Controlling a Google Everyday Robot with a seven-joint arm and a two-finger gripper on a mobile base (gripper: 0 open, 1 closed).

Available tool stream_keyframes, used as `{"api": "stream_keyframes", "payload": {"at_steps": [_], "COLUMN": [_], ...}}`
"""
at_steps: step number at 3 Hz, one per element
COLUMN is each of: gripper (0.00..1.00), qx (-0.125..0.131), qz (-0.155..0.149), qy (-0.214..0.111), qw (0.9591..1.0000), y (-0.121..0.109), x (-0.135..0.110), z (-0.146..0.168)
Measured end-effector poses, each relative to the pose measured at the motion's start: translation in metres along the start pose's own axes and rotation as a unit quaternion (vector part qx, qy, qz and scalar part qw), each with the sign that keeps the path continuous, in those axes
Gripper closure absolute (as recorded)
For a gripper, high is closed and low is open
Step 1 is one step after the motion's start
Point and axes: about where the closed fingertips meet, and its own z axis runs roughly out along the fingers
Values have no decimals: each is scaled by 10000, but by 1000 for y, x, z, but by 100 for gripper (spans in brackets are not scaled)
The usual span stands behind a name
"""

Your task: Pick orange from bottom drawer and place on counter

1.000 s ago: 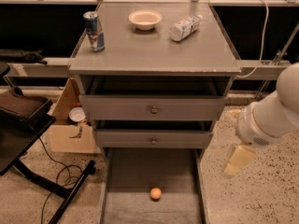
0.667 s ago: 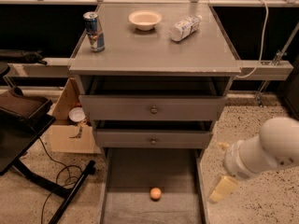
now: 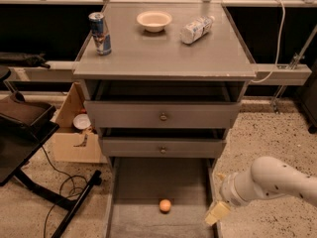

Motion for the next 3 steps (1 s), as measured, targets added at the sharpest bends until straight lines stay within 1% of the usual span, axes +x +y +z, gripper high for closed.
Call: {"api": "stream_keyframes", "payload": {"at_steps": [1, 2, 3], "gripper": [0, 0, 0], "qx": [5, 109, 273], "qz": [-5, -182, -344], "qy": [-1, -193, -424], "qw": [10000, 9996, 9981], "y": [1, -6, -24], "x": [0, -5, -7], "z": [1, 52, 122]}}
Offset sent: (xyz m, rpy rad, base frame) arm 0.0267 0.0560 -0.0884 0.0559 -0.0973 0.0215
